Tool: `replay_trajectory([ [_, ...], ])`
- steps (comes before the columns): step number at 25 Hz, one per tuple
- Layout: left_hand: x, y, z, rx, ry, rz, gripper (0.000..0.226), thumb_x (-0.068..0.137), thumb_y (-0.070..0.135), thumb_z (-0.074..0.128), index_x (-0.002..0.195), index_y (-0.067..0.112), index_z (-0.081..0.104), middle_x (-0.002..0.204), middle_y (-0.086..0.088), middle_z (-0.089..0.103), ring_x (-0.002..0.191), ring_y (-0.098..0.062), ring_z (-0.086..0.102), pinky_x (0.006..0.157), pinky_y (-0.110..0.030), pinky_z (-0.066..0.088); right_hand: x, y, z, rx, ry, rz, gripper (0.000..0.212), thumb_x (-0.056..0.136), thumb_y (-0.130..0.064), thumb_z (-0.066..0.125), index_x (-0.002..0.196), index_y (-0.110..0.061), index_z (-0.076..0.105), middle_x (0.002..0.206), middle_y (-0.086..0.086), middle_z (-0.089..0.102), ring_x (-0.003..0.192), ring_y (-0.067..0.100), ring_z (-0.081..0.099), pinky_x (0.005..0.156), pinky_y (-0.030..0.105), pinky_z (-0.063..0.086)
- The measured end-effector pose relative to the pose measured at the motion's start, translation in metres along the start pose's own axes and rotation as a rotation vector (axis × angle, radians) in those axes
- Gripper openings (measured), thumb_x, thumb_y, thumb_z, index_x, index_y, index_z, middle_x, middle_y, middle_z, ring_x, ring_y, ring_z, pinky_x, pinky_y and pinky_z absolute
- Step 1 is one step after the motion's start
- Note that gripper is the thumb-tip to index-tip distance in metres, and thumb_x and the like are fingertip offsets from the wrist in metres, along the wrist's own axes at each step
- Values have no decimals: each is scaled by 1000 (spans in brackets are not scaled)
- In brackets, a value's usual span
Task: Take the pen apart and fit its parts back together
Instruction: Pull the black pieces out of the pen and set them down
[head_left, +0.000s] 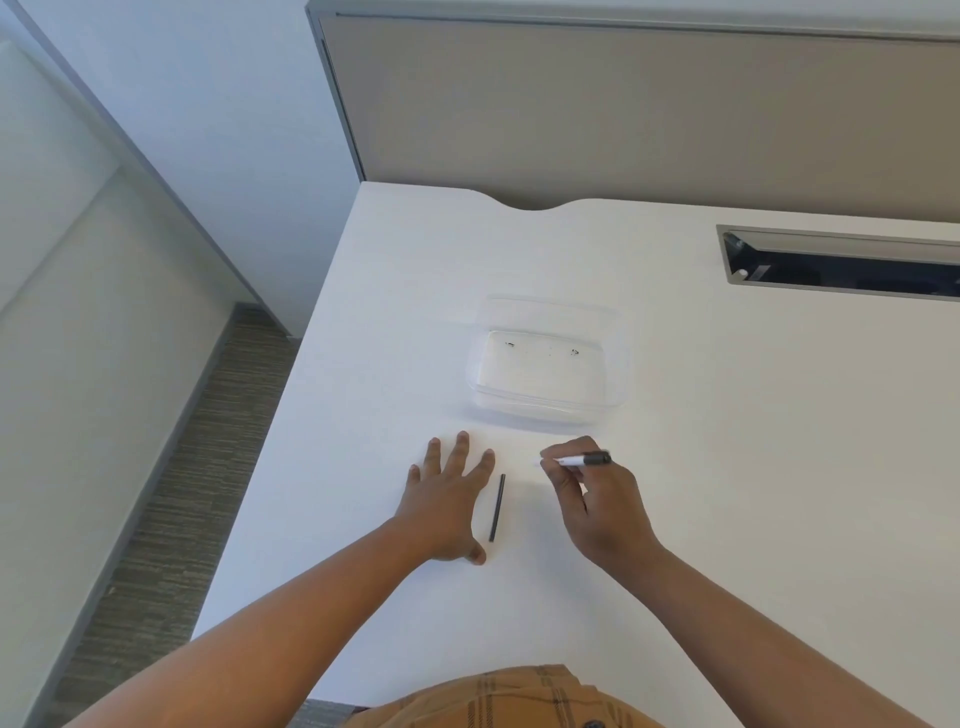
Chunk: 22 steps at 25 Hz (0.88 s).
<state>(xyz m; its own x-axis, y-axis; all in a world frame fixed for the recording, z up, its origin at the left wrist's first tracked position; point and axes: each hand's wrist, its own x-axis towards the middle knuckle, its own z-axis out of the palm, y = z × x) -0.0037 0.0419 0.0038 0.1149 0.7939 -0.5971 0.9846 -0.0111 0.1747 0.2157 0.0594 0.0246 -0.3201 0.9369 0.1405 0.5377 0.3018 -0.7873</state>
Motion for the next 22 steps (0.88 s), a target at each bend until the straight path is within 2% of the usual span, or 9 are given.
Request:
replay_trajectory([
  [1, 0, 0, 0, 0, 0, -2, 136, 66, 49, 88, 157, 36, -13, 163, -1, -32, 149, -38, -27, 121, -58, 6, -1, 1, 2, -34, -31, -9, 24, 103, -29, 50, 98, -10, 64, 90, 0, 71, 73, 22, 65, 71, 33, 54],
  [3, 0, 1, -1, 5, -7, -4, 136, 66, 49, 88, 157, 36, -13, 163, -1, -32, 149, -38, -26, 121, -57, 6, -2, 8, 7, -94, -162, 95, 17, 103, -20, 53, 95, -6, 58, 74, -1, 65, 66, 31, 62, 68, 38, 51],
  [5, 0, 1, -1, 1, 1, -10, 136, 66, 49, 88, 157, 36, -13, 164, -1, -31, 149, -37, -26, 121, -57, 6, 3, 18, 8, -106, -191, 156, 15, 104, -16, 53, 94, -5, 54, 66, -7, 57, 58, 26, 52, 60, 33, 40],
  [8, 0, 0, -2, 1, -3, -6, 135, 66, 49, 88, 157, 35, -12, 164, -1, -30, 150, -37, -25, 121, -57, 6, 1, 20, 5, -38, -138, 169, 12, 105, -14, 52, 94, -8, 55, 74, -13, 62, 56, 11, 48, 56, 16, 32],
  [12, 2, 1, -9, -63, -21, 0, 126, 67, 51, 85, 159, 33, 1, 167, -2, -22, 151, -36, -20, 121, -57, 7, 0, 19, 4, 11, -129, 205, 10, 105, -20, 51, 95, -19, 52, 75, -32, 61, 61, 4, 54, 55, 12, 35],
  [14, 2, 7, -13, -141, 65, 31, 109, 69, 53, 82, 157, 31, 21, 169, -1, -5, 154, -30, -8, 121, -52, 11, 3, 18, 4, 25, -121, 203, 10, 105, -24, 50, 95, -22, 51, 75, -21, 65, 61, 9, 55, 56, 17, 38],
  [17, 2, 23, -12, -379, 256, 140, 78, 77, 48, 78, 146, 27, 48, 155, 4, 37, 143, -20, 28, 111, -34, 31, 5, 14, 4, 40, -114, 193, 13, 105, -28, 50, 95, -21, 51, 80, -5, 69, 69, 20, 63, 65, 38, 50],
  [20, 1, 40, -8, -643, 244, 175, 46, 85, 36, 75, 128, 31, 61, 125, 7, 63, 110, -11, 59, 95, -28, 49, 6, 9, 5, 62, -120, 162, 14, 104, -29, 54, 91, -22, 53, 78, -17, 70, 68, 7, 64, 60, 21, 47],
  [22, 0, 48, -9, -711, 259, 197, 16, 89, 26, 70, 104, 31, 66, 98, 7, 71, 88, -11, 65, 81, -31, 56, 8, 7, 6, 73, -136, 168, 16, 102, -28, 58, 88, -22, 55, 78, -13, 71, 70, 9, 64, 61, 22, 48],
])
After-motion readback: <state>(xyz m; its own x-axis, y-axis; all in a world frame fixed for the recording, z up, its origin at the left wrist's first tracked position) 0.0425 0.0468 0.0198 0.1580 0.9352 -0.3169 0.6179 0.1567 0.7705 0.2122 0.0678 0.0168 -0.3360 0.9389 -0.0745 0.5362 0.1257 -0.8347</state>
